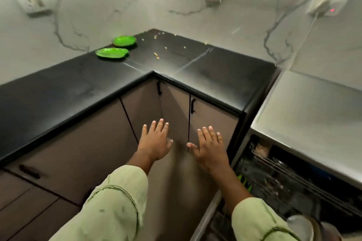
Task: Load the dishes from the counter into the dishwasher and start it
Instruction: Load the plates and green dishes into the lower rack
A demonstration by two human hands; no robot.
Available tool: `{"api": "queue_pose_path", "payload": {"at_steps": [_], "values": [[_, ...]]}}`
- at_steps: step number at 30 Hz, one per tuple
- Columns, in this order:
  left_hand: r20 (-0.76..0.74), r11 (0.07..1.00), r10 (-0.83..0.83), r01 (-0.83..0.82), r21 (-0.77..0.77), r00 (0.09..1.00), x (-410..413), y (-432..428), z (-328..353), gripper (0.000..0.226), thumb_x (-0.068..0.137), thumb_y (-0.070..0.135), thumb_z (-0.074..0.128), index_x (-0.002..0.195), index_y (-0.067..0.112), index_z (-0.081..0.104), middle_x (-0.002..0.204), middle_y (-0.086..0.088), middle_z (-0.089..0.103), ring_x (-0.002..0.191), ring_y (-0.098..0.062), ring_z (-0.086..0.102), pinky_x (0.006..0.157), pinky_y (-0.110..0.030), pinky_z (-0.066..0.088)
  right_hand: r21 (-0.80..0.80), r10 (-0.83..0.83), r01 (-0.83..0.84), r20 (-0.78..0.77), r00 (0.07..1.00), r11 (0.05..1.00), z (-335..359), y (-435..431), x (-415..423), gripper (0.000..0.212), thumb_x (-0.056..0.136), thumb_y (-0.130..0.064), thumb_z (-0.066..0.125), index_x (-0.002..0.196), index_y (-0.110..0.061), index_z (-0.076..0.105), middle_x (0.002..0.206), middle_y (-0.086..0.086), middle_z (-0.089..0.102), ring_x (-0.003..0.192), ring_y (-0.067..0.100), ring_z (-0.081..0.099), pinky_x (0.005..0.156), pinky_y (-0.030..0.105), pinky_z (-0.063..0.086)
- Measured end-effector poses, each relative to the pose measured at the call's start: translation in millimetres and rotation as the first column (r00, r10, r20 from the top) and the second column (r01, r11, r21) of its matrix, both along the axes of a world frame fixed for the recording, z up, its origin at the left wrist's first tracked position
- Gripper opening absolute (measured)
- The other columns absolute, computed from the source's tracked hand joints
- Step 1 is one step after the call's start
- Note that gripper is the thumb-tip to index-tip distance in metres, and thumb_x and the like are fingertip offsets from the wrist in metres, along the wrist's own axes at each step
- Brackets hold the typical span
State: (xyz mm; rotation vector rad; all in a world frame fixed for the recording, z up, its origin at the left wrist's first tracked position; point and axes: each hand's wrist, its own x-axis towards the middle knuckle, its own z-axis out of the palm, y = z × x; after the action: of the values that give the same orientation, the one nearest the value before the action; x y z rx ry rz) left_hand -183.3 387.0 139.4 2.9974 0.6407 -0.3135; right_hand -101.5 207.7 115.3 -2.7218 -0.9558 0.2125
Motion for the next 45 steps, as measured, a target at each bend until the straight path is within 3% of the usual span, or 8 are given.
{"api": "queue_pose_path", "payload": {"at_steps": [8, 20, 29, 45], "values": [[0.165, 0.991, 0.137, -0.133, -0.033, 0.977, -22.7, 112.9, 36.6, 0.071, 0.100, 0.041, 0.042, 0.159, 0.021, 0.010, 0.167, -0.004, 0.000, 0.153, -0.026, 0.004, 0.122, -0.051, 0.006, -0.025, 0.128, -0.126, 0.177, 0.976, 0.992, 69.9, 106.8, 6.5, 0.074, 0.099, -0.062, 0.022, 0.156, -0.016, 0.015, 0.163, 0.008, 0.013, 0.152, 0.022, 0.000, 0.123, 0.042, 0.000], [0.186, 0.980, 0.198, -0.199, -0.014, 0.962, -52.6, 262.8, 48.4, 0.068, 0.100, 0.039, 0.043, 0.159, 0.021, 0.012, 0.167, -0.005, 0.003, 0.153, -0.027, 0.006, 0.121, -0.050, 0.009, -0.007, 0.161, -0.163, 0.214, 0.964, 0.987, 89.4, 272.6, 0.3, 0.081, 0.092, -0.068, 0.011, 0.156, -0.019, 0.013, 0.164, 0.006, 0.014, 0.152, 0.021, -0.001, 0.123, 0.042, 0.002], [0.161, 0.976, 0.216, -0.218, -0.006, 0.963, -39.7, 324.3, 35.3, 0.067, 0.101, 0.037, 0.044, 0.158, 0.020, 0.013, 0.167, -0.006, 0.002, 0.153, -0.028, 0.003, 0.122, -0.051, 0.010, 0.006, 0.181, -0.185, 0.179, 0.967, 0.983, 70.2, 340.1, 28.3, 0.076, 0.096, -0.066, 0.017, 0.156, -0.020, 0.014, 0.164, 0.005, 0.014, 0.152, 0.020, 0.000, 0.122, 0.040, 0.001], [0.093, 0.944, 0.330, -0.329, -0.026, 0.939, 89.9, 432.8, 25.1, 0.071, 0.102, 0.038, 0.045, 0.159, 0.024, 0.006, 0.167, -0.005, -0.005, 0.153, -0.028, -0.001, 0.122, -0.049, 0.008, -0.002, 0.314, -0.316, 0.110, 0.943, 0.949, 43.9, 469.7, 194.4, 0.074, 0.098, -0.063, 0.021, 0.157, -0.019, 0.010, 0.164, 0.006, 0.010, 0.151, 0.021, -0.001, 0.123, 0.041, 0.004]]}}
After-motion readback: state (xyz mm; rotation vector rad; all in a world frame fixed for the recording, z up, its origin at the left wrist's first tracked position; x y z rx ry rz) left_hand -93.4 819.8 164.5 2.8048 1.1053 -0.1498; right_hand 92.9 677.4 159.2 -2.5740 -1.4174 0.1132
